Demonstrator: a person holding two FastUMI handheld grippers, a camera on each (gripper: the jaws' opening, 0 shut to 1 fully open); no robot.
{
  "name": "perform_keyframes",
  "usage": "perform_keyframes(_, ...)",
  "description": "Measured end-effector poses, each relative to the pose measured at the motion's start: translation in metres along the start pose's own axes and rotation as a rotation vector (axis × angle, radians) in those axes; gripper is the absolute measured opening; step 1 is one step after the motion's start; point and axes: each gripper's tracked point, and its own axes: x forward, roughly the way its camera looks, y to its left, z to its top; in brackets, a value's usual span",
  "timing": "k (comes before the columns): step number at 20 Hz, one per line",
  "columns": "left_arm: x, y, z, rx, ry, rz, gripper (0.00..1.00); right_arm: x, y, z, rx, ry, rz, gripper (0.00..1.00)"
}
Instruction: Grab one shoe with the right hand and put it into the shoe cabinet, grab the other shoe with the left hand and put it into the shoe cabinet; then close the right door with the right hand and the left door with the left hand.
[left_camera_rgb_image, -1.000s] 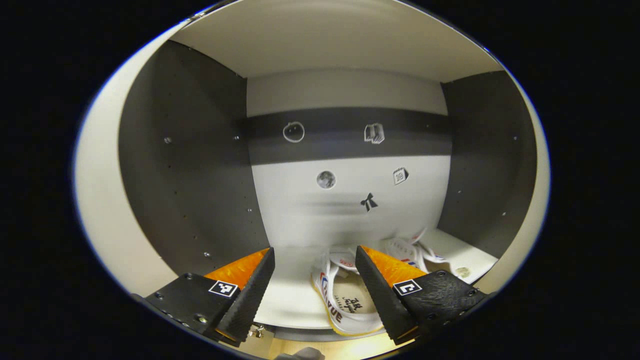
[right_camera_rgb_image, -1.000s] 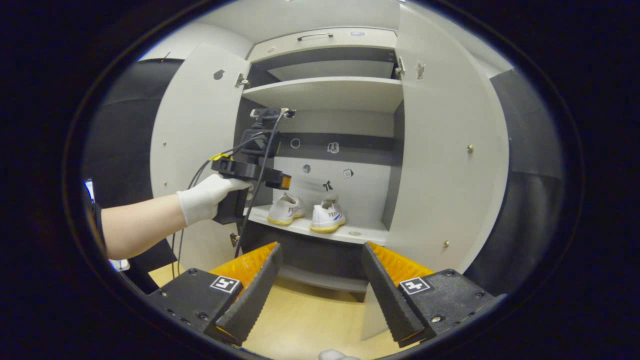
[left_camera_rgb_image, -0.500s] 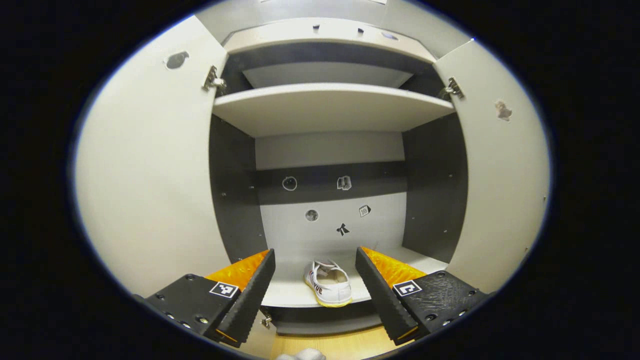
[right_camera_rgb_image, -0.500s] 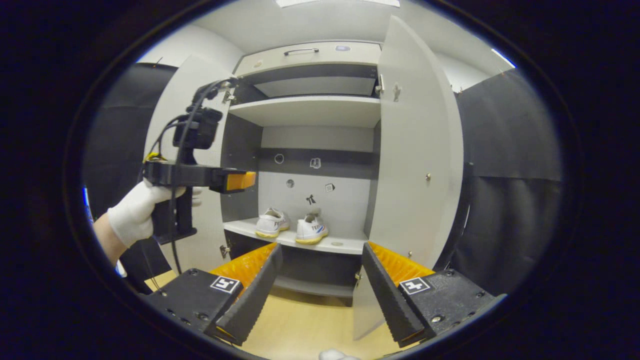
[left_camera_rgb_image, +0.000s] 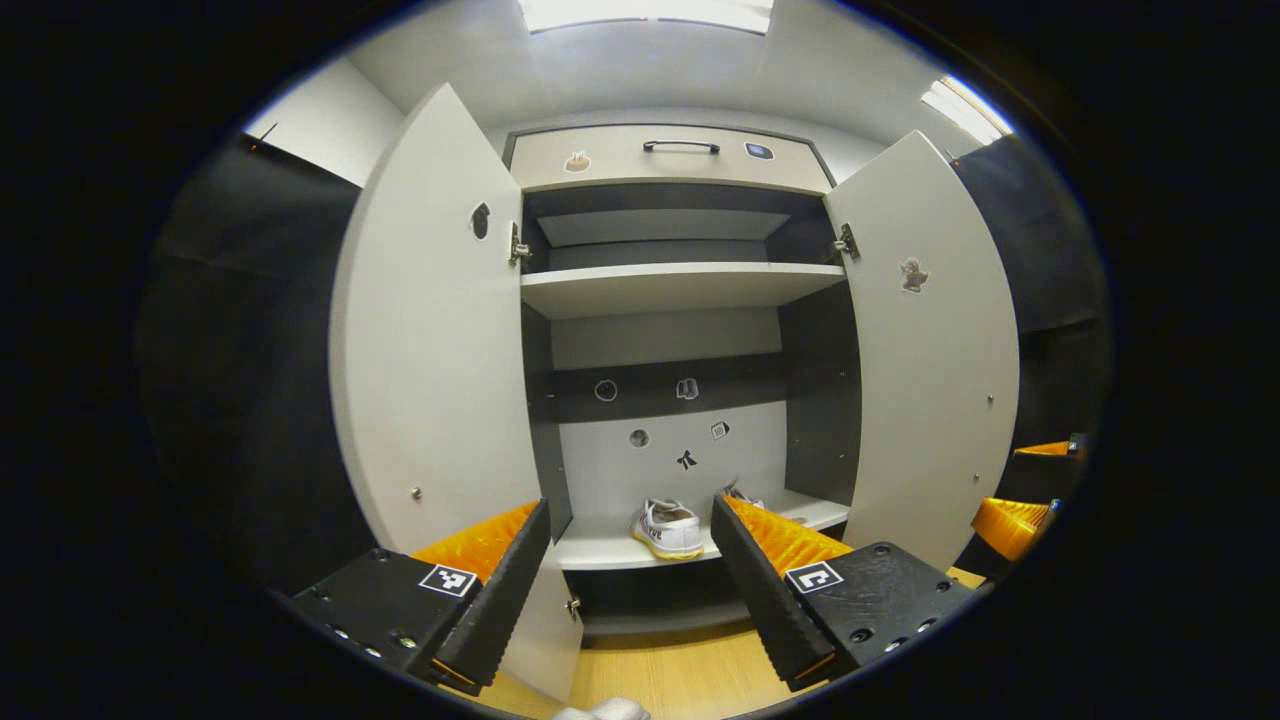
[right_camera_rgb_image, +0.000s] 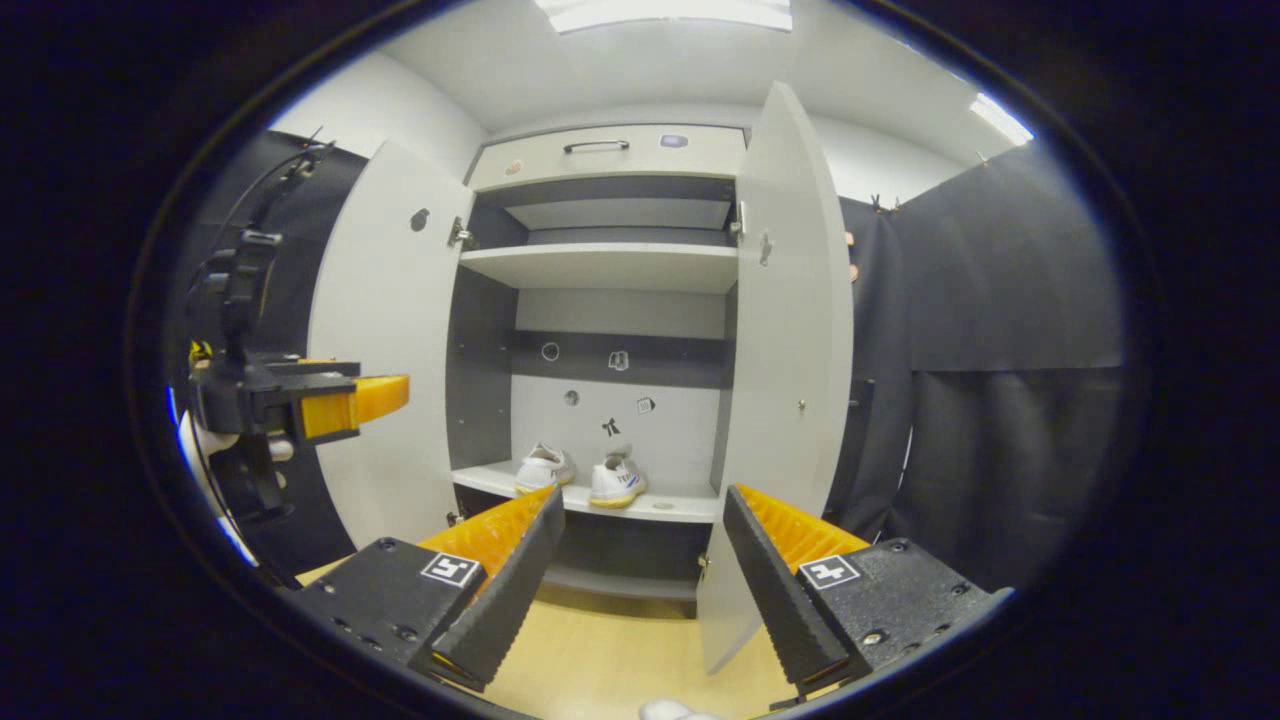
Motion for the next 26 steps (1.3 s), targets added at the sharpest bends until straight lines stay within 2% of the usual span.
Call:
perform_keyframes(6,-0.069,0.019,-0.038,0.004,0.048,0.033,0.96,-0.026,-0.001,-0.007,0.015,0.022,-0.052,1.00)
perform_keyframes(11,-0.099,0.031,-0.062,-0.003,0.081,0.053,0.96,-0.042,0.002,-0.020,0.009,0.061,-0.076,1.00)
perform_keyframes(16,-0.110,0.026,-0.073,-0.029,0.106,0.067,0.96,-0.048,-0.001,-0.026,0.027,0.072,-0.062,1.00)
perform_keyframes(17,-0.110,0.024,-0.073,-0.027,0.106,0.071,1.00,-0.047,-0.003,-0.025,0.032,0.068,-0.056,1.00)
perform_keyframes(18,-0.109,0.021,-0.071,-0.021,0.101,0.077,0.96,-0.045,-0.005,-0.025,0.036,0.065,-0.048,1.00)
perform_keyframes(21,-0.106,0.009,-0.066,-0.018,0.094,0.075,0.96,-0.040,-0.012,-0.025,0.033,0.074,-0.029,1.00)
perform_keyframes(22,-0.103,0.005,-0.065,-0.021,0.093,0.072,1.00,-0.039,-0.014,-0.024,0.034,0.070,-0.028,1.00)
perform_keyframes(26,-0.096,-0.003,-0.060,-0.030,0.090,0.062,0.96,-0.030,-0.019,-0.022,0.058,0.062,-0.026,1.00)
